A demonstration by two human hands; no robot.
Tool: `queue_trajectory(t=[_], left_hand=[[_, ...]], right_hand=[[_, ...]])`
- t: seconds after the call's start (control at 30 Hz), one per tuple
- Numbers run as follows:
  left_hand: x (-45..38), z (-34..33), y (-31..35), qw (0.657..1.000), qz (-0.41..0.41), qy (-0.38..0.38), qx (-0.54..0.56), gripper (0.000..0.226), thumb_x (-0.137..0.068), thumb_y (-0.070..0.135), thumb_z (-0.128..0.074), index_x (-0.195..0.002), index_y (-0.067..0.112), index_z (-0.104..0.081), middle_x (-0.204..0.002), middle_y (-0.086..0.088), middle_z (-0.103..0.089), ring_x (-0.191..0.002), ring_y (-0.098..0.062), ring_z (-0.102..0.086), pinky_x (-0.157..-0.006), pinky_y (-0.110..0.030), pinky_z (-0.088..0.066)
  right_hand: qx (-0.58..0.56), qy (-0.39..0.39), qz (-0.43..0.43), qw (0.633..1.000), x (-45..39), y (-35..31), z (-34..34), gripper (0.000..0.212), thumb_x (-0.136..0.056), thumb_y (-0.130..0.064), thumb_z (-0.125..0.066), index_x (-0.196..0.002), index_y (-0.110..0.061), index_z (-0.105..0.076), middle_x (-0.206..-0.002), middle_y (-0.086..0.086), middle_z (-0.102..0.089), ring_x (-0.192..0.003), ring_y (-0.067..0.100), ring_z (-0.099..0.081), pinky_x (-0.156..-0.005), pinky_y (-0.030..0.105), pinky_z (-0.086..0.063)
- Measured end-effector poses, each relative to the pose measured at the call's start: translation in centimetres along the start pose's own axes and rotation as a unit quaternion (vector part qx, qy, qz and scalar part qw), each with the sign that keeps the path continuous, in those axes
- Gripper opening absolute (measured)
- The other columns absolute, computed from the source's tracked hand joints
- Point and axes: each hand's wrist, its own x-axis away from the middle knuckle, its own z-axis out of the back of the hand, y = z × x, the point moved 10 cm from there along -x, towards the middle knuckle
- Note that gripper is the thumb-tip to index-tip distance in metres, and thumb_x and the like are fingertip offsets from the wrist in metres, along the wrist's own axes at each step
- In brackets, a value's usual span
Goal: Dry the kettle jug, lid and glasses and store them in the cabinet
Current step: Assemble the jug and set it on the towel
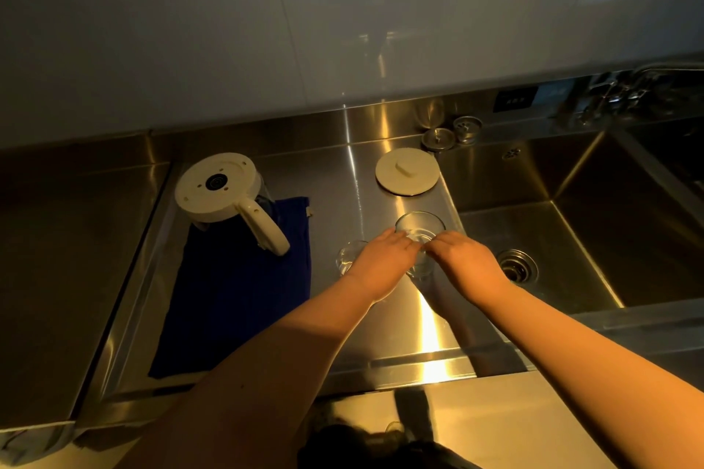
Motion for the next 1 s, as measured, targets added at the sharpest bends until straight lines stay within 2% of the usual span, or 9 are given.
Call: queue_trajectory(t=[0.13, 0.27, 0.37, 0.57, 0.77, 0.83, 0.93, 1.0], left_hand=[[-0.2, 1.0, 0.4, 1.0, -0.008, 0.023, 0.006, 0.038, -0.095, 0.01, -0.048, -0.133, 0.011, -0.047, -0.133, -0.011, -0.054, -0.125, -0.023, -0.046, -0.112, -0.031, -0.024], [-0.3, 2.4, 0.2, 0.999, -0.005, 0.034, 0.038, 0.035, -0.093, 0.012, -0.053, -0.128, 0.013, -0.052, -0.127, -0.01, -0.058, -0.12, -0.023, -0.049, -0.106, -0.036, -0.035], [0.4, 4.6, -0.1, 0.995, -0.008, 0.074, 0.072, 0.03, -0.092, 0.011, -0.056, -0.122, 0.011, -0.058, -0.119, -0.012, -0.062, -0.115, -0.026, -0.053, -0.102, -0.041, -0.04], [3.7, 8.3, -1.2, 0.985, -0.016, 0.154, 0.078, 0.027, -0.087, 0.007, -0.063, -0.114, 0.007, -0.063, -0.107, -0.015, -0.067, -0.103, -0.029, -0.061, -0.092, -0.047, -0.048], [8.5, 10.2, -3.6, 0.981, 0.012, 0.185, 0.058, 0.03, -0.083, 0.007, -0.069, -0.113, 0.009, -0.064, -0.099, -0.012, -0.069, -0.095, -0.026, -0.065, -0.091, -0.043, -0.051], [10.5, 10.8, -4.8, 0.978, 0.029, 0.196, 0.06, 0.032, -0.081, 0.006, -0.07, -0.113, 0.011, -0.063, -0.095, -0.01, -0.069, -0.092, -0.026, -0.065, -0.085, -0.041, -0.053], [13.6, 11.3, -6.6, 0.976, 0.05, 0.208, 0.043, 0.031, -0.074, 0.003, -0.075, -0.103, 0.011, -0.066, -0.086, -0.008, -0.068, -0.08, -0.023, -0.065, -0.069, -0.034, -0.053], [15.6, 10.9, -8.0, 0.977, 0.064, 0.198, 0.043, 0.026, -0.076, 0.001, -0.073, -0.099, 0.009, -0.066, -0.085, -0.009, -0.068, -0.079, -0.024, -0.064, -0.067, -0.037, -0.056]], right_hand=[[0.005, 0.015, 0.011, 1.0, 0.4, -0.1, 1.4, 0.024, -0.085, -0.011, -0.061, -0.108, -0.014, -0.066, -0.103, 0.007, -0.065, -0.099, 0.024, -0.06, -0.076, 0.036, -0.053], [0.005, 0.054, 0.04, 0.998, 0.5, -0.9, 3.8, 0.026, -0.077, -0.004, -0.07, -0.101, -0.012, -0.068, -0.096, 0.009, -0.067, -0.091, 0.027, -0.063, -0.069, 0.039, -0.056], [0.004, 0.079, 0.069, 0.994, 0.2, -2.0, 5.5, 0.027, -0.074, -0.001, -0.073, -0.099, -0.01, -0.069, -0.095, 0.011, -0.068, -0.089, 0.029, -0.064, -0.064, 0.041, -0.056], [-0.019, 0.138, 0.133, 0.981, -0.2, -5.1, 7.6, 0.032, -0.074, -0.002, -0.074, -0.105, -0.007, -0.067, -0.102, 0.012, -0.068, -0.095, 0.029, -0.063, -0.074, 0.038, -0.056], [-0.032, 0.164, 0.179, 0.97, -1.6, -9.6, 6.8, 0.029, -0.074, -0.006, -0.075, -0.103, -0.006, -0.068, -0.1, 0.013, -0.068, -0.093, 0.03, -0.064, -0.072, 0.039, -0.056], [-0.043, 0.168, 0.199, 0.964, -2.2, -11.7, 6.4, 0.028, -0.075, -0.008, -0.074, -0.102, -0.006, -0.068, -0.1, 0.012, -0.069, -0.092, 0.029, -0.064, -0.074, 0.037, -0.056], [-0.057, 0.161, 0.226, 0.959, -3.2, -15.0, 5.3, 0.026, -0.077, -0.011, -0.071, -0.103, -0.007, -0.068, -0.101, 0.011, -0.068, -0.093, 0.028, -0.064, -0.073, 0.036, -0.055], [-0.066, 0.145, 0.236, 0.959, -3.8, -17.0, 4.2, 0.025, -0.078, -0.012, -0.07, -0.102, -0.007, -0.068, -0.101, 0.012, -0.068, -0.093, 0.028, -0.064, -0.073, 0.039, -0.056]])
